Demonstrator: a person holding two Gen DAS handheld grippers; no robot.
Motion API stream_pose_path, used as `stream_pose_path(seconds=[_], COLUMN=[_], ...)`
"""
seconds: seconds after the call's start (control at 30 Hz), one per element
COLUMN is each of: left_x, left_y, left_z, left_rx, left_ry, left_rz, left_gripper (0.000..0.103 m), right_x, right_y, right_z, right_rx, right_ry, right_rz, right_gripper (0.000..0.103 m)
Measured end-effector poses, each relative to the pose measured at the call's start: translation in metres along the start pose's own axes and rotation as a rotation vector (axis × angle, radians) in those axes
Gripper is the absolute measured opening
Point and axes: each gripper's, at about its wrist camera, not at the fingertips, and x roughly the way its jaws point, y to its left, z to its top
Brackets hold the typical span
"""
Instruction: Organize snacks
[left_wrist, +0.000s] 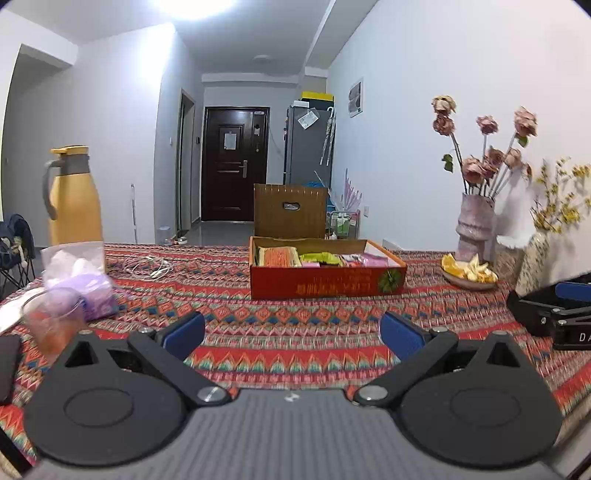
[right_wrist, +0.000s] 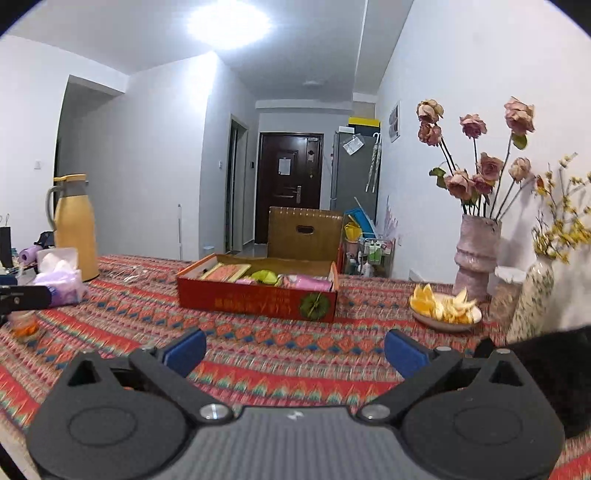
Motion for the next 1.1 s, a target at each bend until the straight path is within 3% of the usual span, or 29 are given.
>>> stream_pose_path(seconds=[0.17,0.3,0.47,0.57,0.77,1.1], left_x=[-0.045,-0.071,-0.077,-0.084,-0.09,-0.088], left_y=[-0.008,-0.017,-0.021,-0.02,-0.023,-0.023], left_z=[-0.028,-0.058,-0.088,-0.1,-0.101,-0.099], left_rx=[-0.013,-0.038,-0.017,-0.036,-0.016,-0.017], left_ry=[-0.009,-0.016,0.094,0.123,0.093,0.101], left_rz=[0.009,0.045,0.0,-0.008,-0.029,-0.03], left_gripper=[0.103,0.103,0.103,0.103,0.103,0.103], right_x=[-0.044,-0.071,-0.097,-0.103,-0.101,-0.099], right_y=[0.018,0.025,0.032,0.03,0.036,0.038], right_z=[-0.035,-0.067,-0.103,-0.109,-0.11,-0.108], right_rx=[-0.006,0.078,0.129,0.149,0.125,0.108], right_ry=[-0.014,-0.031,-0.013,0.013,0.046,0.054], right_rz=[0.064,0.029,0.052,0.042,0.011,0.032], right_gripper=[0.103,0.103,0.103,0.103,0.103,0.103])
